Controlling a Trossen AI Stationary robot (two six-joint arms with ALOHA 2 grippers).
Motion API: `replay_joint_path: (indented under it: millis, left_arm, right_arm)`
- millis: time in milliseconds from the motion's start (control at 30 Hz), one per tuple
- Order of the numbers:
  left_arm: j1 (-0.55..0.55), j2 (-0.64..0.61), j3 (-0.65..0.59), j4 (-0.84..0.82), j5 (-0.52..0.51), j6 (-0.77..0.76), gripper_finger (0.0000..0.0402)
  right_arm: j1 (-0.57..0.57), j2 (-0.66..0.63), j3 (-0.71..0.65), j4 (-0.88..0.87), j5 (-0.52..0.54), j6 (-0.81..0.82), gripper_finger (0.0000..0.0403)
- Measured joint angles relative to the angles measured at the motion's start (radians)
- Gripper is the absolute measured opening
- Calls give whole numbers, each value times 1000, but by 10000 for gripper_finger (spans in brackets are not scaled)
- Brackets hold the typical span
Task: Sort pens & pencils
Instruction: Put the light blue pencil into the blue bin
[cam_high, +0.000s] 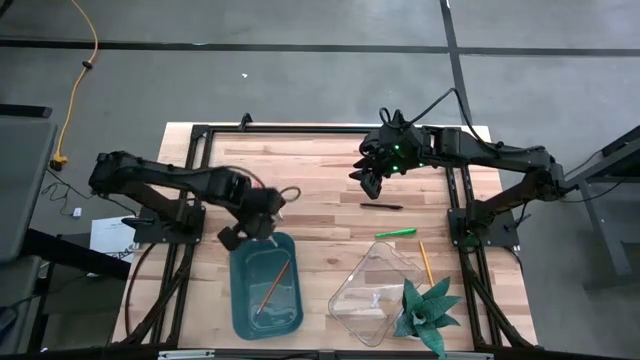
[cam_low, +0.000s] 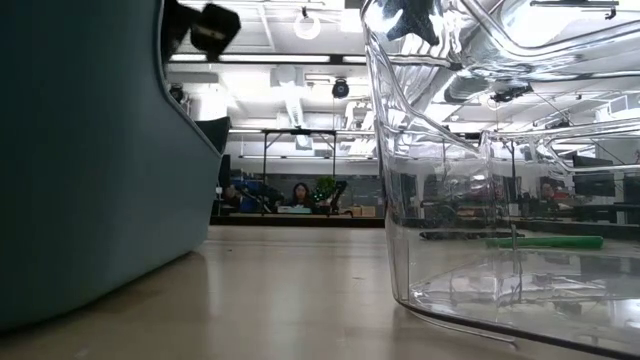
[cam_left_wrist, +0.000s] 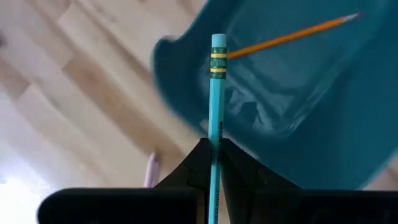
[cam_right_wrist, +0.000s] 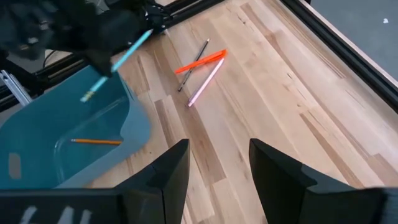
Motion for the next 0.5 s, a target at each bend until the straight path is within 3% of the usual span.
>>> replay_joint_path:
  millis: [200,500]
  left_arm:
    - [-125,5,24,71,2,-126,14]
    - [-212,51,25,136,51,-248,14]
  right_arm:
    - [0,0,0,-5,-13,-20,158]
    - [0,0,0,-8,-49,-53,158]
